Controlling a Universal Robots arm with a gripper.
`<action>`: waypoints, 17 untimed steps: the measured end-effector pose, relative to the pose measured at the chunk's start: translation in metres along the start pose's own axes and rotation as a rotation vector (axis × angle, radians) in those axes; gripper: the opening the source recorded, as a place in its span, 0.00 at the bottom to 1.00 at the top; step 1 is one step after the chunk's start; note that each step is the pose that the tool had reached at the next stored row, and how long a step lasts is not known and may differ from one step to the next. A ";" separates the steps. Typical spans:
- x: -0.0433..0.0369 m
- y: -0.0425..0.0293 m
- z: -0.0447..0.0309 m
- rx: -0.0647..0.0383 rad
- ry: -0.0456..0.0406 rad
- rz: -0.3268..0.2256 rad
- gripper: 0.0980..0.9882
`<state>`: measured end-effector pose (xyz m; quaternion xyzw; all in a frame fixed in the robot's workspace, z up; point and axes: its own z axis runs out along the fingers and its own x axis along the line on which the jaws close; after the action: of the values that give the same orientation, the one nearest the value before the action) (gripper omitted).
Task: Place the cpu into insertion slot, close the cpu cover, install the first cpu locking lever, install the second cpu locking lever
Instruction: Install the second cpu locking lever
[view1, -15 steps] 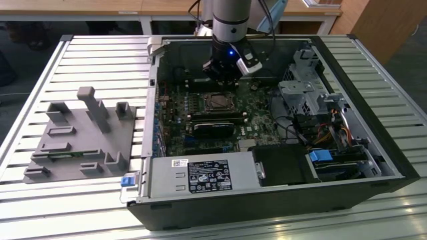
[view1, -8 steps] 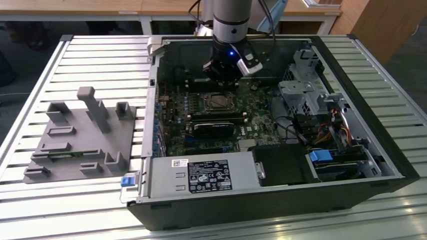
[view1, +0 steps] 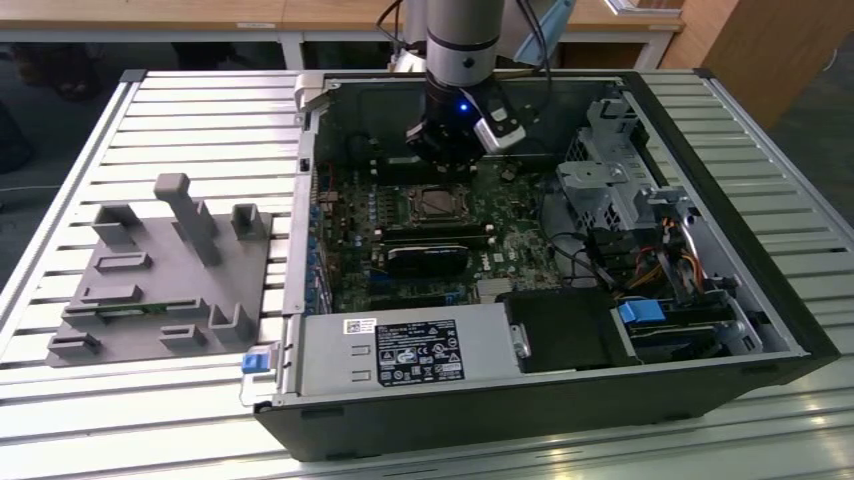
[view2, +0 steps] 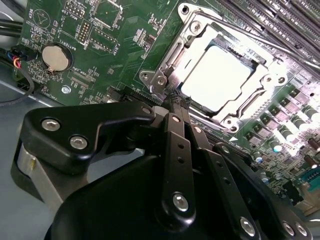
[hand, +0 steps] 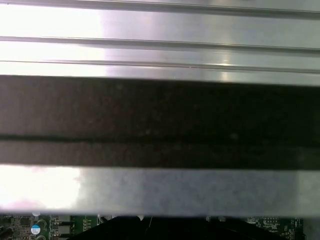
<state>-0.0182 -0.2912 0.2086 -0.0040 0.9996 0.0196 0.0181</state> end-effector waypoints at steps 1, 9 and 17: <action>0.0000 -0.0002 0.0000 0.000 0.0000 0.000 0.01; 0.0000 -0.0050 -0.0002 0.000 0.0000 0.000 0.01; -0.0006 -0.0090 -0.0005 -0.002 0.0001 0.000 0.01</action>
<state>-0.0176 -0.3003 0.2088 -0.0040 0.9996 0.0206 0.0180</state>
